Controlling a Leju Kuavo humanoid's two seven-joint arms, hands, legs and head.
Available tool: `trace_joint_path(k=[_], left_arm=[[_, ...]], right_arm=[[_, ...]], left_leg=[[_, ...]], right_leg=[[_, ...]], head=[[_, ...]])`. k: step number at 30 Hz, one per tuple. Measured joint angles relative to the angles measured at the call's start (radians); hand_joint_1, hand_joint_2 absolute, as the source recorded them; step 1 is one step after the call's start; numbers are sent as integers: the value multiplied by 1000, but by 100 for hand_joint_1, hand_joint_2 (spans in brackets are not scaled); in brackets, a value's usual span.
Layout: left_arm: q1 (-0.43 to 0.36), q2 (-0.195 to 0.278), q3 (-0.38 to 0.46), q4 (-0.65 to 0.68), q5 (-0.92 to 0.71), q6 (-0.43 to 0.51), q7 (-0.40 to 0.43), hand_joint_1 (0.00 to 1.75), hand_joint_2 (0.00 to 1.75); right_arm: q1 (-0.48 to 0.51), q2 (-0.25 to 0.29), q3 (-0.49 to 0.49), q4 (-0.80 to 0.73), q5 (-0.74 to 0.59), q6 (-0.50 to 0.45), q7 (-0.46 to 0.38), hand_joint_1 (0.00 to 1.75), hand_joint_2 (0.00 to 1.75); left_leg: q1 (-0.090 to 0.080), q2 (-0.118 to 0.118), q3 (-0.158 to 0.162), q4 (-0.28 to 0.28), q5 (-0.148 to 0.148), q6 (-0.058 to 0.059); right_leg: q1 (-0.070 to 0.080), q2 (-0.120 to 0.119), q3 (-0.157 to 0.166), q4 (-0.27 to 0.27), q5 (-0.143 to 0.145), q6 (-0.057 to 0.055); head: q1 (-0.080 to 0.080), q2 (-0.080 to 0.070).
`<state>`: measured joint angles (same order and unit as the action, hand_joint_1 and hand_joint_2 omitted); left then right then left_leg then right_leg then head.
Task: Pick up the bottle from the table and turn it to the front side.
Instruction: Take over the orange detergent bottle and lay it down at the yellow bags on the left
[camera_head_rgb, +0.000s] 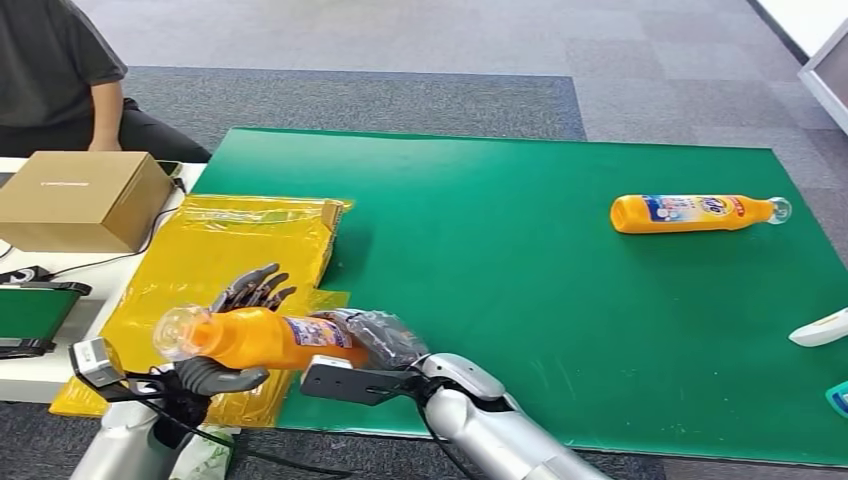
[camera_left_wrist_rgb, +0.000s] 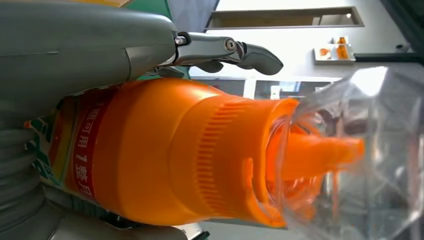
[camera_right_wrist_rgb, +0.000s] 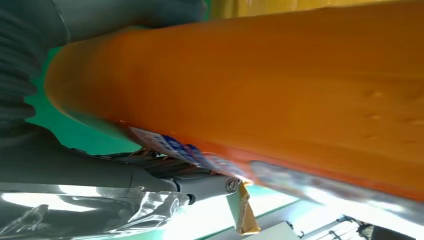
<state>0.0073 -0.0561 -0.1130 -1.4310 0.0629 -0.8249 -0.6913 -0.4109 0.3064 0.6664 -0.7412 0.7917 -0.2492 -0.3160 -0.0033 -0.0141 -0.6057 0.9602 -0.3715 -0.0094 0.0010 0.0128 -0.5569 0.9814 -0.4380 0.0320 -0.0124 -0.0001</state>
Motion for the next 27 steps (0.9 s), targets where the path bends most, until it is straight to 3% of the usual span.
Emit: trace_joint_path(k=[2, 3, 5, 6, 7, 9, 10, 15, 20, 27], left_arm=[[4, 18, -24, 3, -6, 8, 1, 5, 175], [5, 26, -35, 4, -9, 13, 2, 38, 175], [7, 38, -51, 6, -12, 25, 2, 122, 175], [8, 43, -56, 6, -13, 36, 2, 163, 175], [10, 46, -61, 6, -16, 53, 4, 175, 175], [13, 49, -65, 5, -22, 100, 16, 175, 175], [15, 49, -65, 4, -30, 132, 27, 175, 175], [33, 31, -62, -24, -135, 344, 73, 175, 175], [45, -25, -31, -103, -314, 556, 84, 175, 175], [53, -122, 29, -297, -784, 954, 100, 175, 175]], right_arm=[[-5, 2, 4, 19, 3, -7, 5, 175, 175], [-8, 3, 5, 27, 4, -9, 6, 174, 175], [-12, 6, 6, 40, 4, -10, 8, 155, 175], [-13, 7, 7, 45, 5, -11, 9, 120, 175], [-13, 9, 7, 49, 5, -14, 12, 77, 175], [-14, 10, 7, 56, 7, -19, 17, 9, 175], [-14, 11, 7, 58, 9, -23, 19, 0, 175], [-8, 9, -7, 57, 31, -43, 23, 0, 175], [9, 3, -59, 16, 73, -45, 41, 0, 175], [89, -23, -179, -147, 154, -43, 93, 0, 175]], left_leg=[[0, 0, 0, 0, 0, 0], [0, 0, 0, 0, 0, 0], [0, 0, 0, 0, 0, 0], [0, 0, 0, 0, 0, 0], [0, 0, 0, 0, 0, 0], [0, 0, 0, 0, 0, 0], [0, 0, 0, 0, 0, 0], [0, 0, 0, 0, 0, 0], [0, 0, 0, 0, 0, 0], [0, 0, -1, 0, 0, 0]], right_leg=[[0, 0, 0, 0, 0, 0], [0, 0, 0, 0, 0, 0], [0, 0, 0, 0, 0, 0], [0, 0, 0, 0, 0, 0], [0, 0, 0, 0, 0, 0], [0, 0, 0, 0, 0, 0], [0, 0, 0, 0, 0, 0], [0, 0, -1, 0, 0, 0], [0, 0, -1, 0, 0, 0], [0, 0, -1, 0, 0, 0]], head=[[0, 0], [0, 0], [0, 0], [0, 0], [0, 0], [0, 0], [0, 0], [0, 0], [0, 0], [0, 0]])
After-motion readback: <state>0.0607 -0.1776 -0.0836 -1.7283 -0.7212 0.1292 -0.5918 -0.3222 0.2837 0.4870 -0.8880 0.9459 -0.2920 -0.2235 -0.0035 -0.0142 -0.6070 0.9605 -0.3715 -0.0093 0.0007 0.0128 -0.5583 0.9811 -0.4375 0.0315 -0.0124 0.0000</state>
